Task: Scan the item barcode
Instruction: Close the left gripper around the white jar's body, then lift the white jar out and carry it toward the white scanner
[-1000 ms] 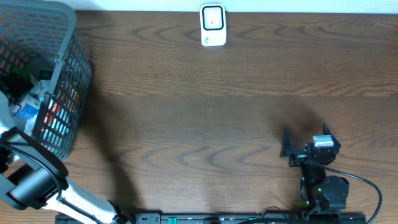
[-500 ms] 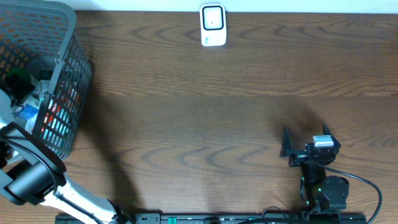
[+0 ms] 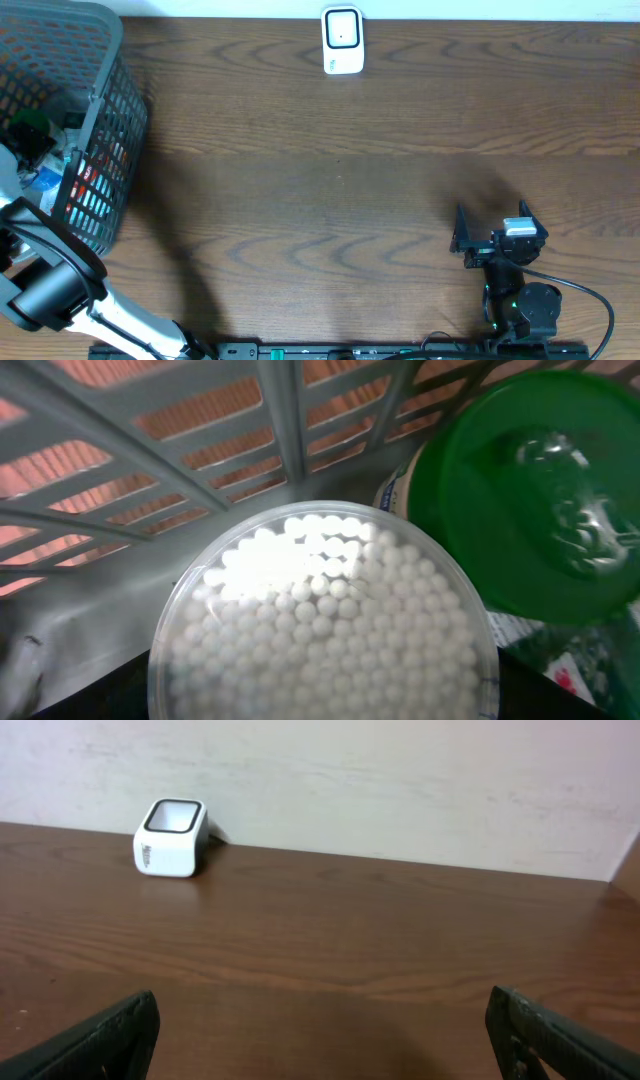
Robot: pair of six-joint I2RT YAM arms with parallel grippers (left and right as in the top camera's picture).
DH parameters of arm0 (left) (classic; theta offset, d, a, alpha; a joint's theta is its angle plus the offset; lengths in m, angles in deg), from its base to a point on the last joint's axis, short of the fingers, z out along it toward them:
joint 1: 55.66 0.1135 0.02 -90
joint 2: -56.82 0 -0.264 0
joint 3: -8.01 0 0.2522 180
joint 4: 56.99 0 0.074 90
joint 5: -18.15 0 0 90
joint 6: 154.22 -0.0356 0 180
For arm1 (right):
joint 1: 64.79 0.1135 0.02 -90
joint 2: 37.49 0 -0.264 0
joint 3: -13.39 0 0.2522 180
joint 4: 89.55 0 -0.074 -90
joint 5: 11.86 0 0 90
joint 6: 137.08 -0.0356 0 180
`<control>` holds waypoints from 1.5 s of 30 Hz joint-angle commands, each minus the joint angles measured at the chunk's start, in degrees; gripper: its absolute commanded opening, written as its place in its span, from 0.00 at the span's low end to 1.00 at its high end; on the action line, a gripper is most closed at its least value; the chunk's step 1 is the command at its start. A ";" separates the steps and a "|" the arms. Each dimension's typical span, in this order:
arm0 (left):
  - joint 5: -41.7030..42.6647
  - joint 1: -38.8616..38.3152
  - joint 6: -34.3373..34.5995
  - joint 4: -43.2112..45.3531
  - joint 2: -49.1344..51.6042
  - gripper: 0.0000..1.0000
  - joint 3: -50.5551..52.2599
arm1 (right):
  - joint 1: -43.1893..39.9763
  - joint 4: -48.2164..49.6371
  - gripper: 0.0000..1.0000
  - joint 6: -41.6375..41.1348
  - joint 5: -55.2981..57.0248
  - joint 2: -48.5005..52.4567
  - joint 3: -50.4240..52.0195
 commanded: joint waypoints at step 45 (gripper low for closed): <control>19.43 -44.15 -1.46 -19.19 -42.40 0.68 0.20 | 0.20 -0.15 0.99 -0.68 0.28 -0.31 0.07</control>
